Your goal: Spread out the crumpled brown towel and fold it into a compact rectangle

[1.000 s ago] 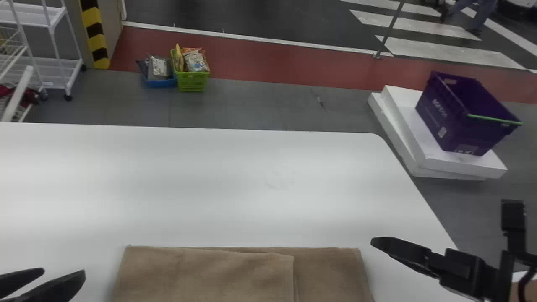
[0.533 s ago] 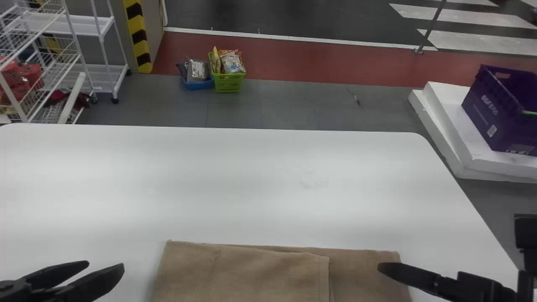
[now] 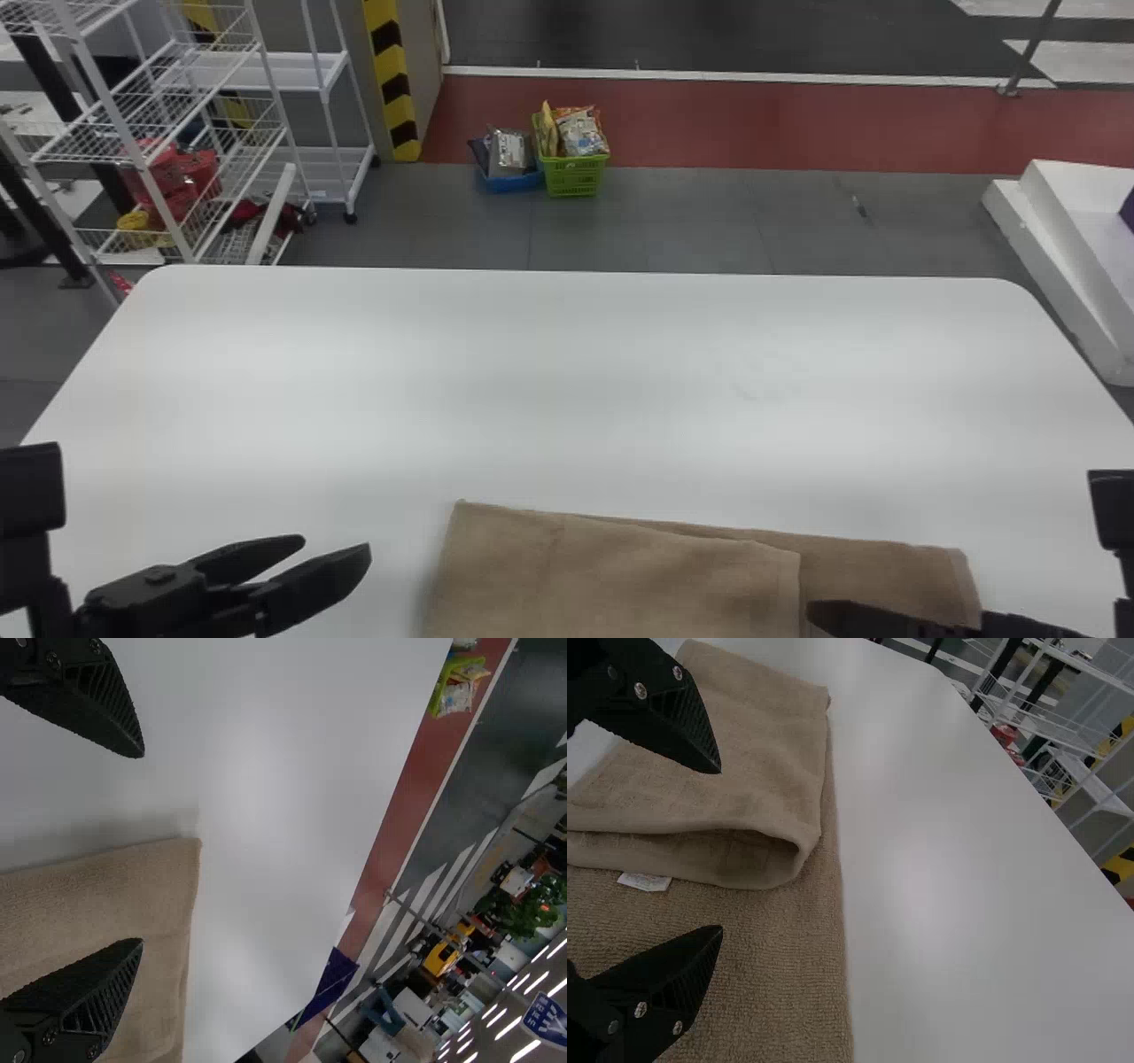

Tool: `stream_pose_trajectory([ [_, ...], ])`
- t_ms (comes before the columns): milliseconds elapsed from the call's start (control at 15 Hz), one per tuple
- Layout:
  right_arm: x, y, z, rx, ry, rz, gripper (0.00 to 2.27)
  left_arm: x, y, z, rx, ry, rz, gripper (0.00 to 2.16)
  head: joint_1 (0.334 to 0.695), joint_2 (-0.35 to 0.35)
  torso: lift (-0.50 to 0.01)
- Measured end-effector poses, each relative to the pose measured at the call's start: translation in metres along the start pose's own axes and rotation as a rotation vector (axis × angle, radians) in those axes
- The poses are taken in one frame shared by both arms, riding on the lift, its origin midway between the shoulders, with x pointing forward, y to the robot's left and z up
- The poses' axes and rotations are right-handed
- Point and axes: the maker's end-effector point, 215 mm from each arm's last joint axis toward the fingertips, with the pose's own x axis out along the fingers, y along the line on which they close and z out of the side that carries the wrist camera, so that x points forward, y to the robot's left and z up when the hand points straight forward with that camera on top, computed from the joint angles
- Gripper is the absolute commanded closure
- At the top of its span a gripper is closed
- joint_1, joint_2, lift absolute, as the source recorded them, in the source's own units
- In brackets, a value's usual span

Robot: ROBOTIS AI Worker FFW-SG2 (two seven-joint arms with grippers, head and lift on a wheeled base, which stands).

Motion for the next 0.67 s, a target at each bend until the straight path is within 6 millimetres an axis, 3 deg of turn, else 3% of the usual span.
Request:
stream_pose_trajectory([
  [600,0.018,0.007,-0.013,-0.03,0.052,-0.011,0.29,0.001,0.002,0.0,0.005,-0.008,-0.008,0.07,0.695,0.063,-0.127],
  [667,0.019,0.008,-0.013,-0.032,0.054,-0.009,0.41,0.001,0.002,0.0,0.004,-0.007,-0.009,0.07,0.695,0.065,-0.127],
])
